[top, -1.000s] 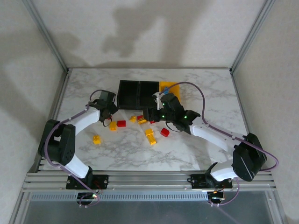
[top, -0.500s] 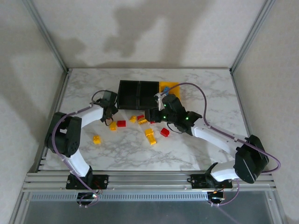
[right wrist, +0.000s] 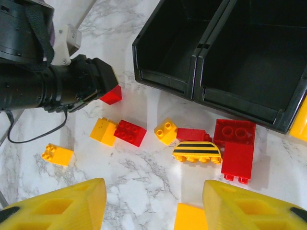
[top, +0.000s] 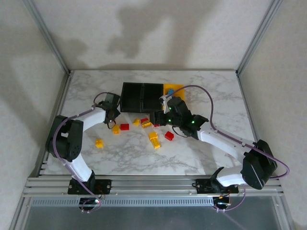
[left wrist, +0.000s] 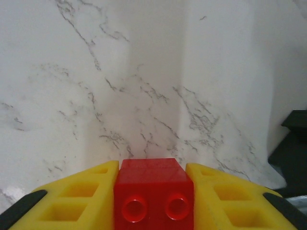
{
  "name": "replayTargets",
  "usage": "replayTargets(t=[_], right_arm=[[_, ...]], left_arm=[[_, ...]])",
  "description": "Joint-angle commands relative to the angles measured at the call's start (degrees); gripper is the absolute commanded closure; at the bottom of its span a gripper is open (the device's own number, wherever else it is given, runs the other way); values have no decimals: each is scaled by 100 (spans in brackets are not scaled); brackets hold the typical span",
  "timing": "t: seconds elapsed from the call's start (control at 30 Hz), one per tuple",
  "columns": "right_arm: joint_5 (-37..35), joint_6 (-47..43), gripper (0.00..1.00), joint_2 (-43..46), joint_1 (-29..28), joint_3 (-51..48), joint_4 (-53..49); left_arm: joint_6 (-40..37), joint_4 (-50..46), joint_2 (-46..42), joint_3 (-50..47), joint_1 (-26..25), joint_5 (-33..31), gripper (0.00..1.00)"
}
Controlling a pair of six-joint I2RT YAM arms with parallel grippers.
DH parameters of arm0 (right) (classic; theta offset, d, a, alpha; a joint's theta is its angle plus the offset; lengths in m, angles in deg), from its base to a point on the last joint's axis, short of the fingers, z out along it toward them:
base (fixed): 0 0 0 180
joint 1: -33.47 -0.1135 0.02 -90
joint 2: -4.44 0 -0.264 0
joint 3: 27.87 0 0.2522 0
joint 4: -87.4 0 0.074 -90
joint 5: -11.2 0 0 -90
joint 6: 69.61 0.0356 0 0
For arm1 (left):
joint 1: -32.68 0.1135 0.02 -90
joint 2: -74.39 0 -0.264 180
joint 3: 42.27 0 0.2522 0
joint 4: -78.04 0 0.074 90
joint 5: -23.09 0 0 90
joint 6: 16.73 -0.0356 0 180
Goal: Sort the legos into containers by color
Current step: Pick up the lego from the middle-left of the table, then place the lego in the container.
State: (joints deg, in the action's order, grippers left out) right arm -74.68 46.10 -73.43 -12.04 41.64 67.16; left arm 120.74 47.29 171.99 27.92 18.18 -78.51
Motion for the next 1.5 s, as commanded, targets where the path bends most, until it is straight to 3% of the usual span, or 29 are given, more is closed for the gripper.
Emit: replayTargets(t=[0.0, 0.13, 0.43, 0.8, 1.13, 1.47], right_arm=[[-144, 50, 45, 209, 33, -140, -20], [-229, 140, 44, 348, 118, -280, -70], [-627, 439, 44, 781, 368, -695, -334], [-852, 632, 45, 1090, 447, -943, -582], [-1027, 654, 44, 1165, 503, -916, -745], [-1028, 716, 44, 1109, 544, -943, -782]], left_arm=[[-161, -255, -409, 293, -200, 43, 64], [-184, -389, -378, 813, -577, 107, 65], [-196, -499, 715, 2565, -1415, 205, 65], [-406, -694, 2207, 4346, -1803, 317, 65], [-527, -768, 2937, 4874, -1834, 514, 59], [-622, -805, 2695, 4817, -1870, 448, 46]])
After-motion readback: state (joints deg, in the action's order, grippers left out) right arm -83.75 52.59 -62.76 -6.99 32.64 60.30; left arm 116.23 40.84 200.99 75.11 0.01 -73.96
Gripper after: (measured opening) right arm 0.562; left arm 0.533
